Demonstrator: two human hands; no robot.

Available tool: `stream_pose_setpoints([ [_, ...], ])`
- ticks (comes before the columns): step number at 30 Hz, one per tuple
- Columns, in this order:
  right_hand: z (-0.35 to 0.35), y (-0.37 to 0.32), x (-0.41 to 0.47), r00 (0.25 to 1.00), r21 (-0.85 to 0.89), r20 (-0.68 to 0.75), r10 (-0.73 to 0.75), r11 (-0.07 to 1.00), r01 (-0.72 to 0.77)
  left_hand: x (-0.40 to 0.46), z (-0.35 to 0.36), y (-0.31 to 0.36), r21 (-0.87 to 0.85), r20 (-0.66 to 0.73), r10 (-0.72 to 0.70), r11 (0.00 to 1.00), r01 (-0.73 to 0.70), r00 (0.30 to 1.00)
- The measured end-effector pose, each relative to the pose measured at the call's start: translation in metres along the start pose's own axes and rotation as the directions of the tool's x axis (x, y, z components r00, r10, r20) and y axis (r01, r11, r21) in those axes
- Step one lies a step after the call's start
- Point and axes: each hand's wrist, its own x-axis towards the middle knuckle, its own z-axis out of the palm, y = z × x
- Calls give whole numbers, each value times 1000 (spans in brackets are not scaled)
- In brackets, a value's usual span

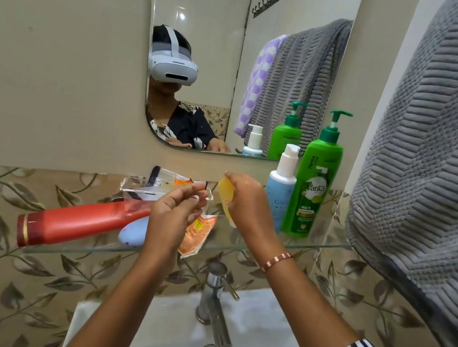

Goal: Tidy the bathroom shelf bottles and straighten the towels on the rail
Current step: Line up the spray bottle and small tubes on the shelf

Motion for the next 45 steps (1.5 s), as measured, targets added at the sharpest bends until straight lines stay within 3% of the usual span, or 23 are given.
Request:
stream_pose_setpoints([
  [4, -7, -3, 2, 997, 54, -7, 73, 996, -72, 4, 6, -5, 10, 22, -27, 1000, 27, 999],
  [8, -8, -3, 5, 996, -24, 2, 91, 996, -91, 7, 8, -9, 18, 12, -40, 999, 40, 999],
  [15, -3, -4, 2, 999, -115, 50, 5, 993, 0, 7, 10, -9, 32, 3, -36, 999, 36, 999],
  [20, -14, -2, -2, 999, -20, -53, 1, 1000, -2, 5, 12, -10, 156, 14, 74, 985, -76, 997],
  [22, -26, 0, -1, 989, 112, -143, 23, 994, -6, 3, 14, -13, 252, 50, 159, 953, -167, 986],
  [24, -39, 0, 3, 983, 356, -170, 67, 934, -2, 4, 16, -17, 326, 76, 227, 915, -239, 971],
  [29, -57, 7, 8, 995, 767, 36, 98, 635, -91, 5, 20, -19, 376, 137, 265, 878, -298, 954],
  [34, -58, 16, 6, 989, 850, 120, 90, 506, -149, 2, 21, -19, 348, 189, 210, 899, -265, 959],
  [37, -59, 24, 7, 983, 872, 174, 57, 454, -181, -2, 23, -19, 196, 194, 89, 972, -128, 977],
  [40, -63, 25, 7, 968, 847, 249, 8, 483, -222, -4, 25, -19, 70, 230, -26, 997, 10, 973],
  [45, -60, 24, 6, 964, 721, 247, 99, 646, -251, -4, 29, -23, 145, 252, -68, 989, 32, 965],
])
